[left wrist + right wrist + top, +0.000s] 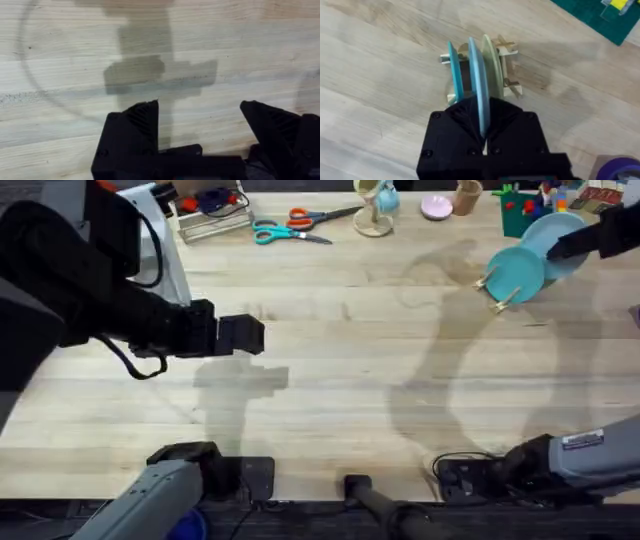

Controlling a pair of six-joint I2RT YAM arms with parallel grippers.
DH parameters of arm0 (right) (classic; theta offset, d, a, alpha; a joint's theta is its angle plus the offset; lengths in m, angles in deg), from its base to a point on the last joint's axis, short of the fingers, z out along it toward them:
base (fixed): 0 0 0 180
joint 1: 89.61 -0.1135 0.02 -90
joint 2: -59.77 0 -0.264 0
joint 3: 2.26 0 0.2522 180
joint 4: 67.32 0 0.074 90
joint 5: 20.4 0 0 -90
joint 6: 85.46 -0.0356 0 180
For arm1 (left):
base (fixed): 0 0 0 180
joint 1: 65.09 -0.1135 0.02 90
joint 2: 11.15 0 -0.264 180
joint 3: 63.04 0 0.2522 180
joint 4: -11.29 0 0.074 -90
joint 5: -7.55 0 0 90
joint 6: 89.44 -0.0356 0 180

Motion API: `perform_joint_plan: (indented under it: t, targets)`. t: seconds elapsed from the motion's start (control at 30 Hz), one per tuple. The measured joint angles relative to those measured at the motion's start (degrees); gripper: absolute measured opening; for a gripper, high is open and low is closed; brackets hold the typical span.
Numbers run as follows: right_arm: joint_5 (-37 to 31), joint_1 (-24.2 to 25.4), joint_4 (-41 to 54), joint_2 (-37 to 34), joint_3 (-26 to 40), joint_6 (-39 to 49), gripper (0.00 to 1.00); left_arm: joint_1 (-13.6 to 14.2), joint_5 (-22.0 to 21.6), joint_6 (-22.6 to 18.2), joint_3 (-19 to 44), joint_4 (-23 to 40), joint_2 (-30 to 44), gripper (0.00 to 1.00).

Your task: Pick up the plates from the table one by one and place each into a slot on the dish rack.

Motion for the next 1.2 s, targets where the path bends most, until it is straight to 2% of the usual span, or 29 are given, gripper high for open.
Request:
perform_joint_plan:
  t: [0.3,0.87,1.2]
  targets:
    - [-0.9,-1.9,-0.5,-1.4,0.1,0.0,0.038,0.0,0.0,0.0,0.0,0.0,0.0,0.994]
    - [-3.0,-2.1,-0.7,-1.7,0.5,0.0,0.038,0.0,0.0,0.0,0.0,0.0,0.0,0.993]
    - [-6.8,-2.1,-1.6,-1.9,0.5,-0.2,0.038,0.0,0.0,0.0,0.0,0.0,0.0,0.993]
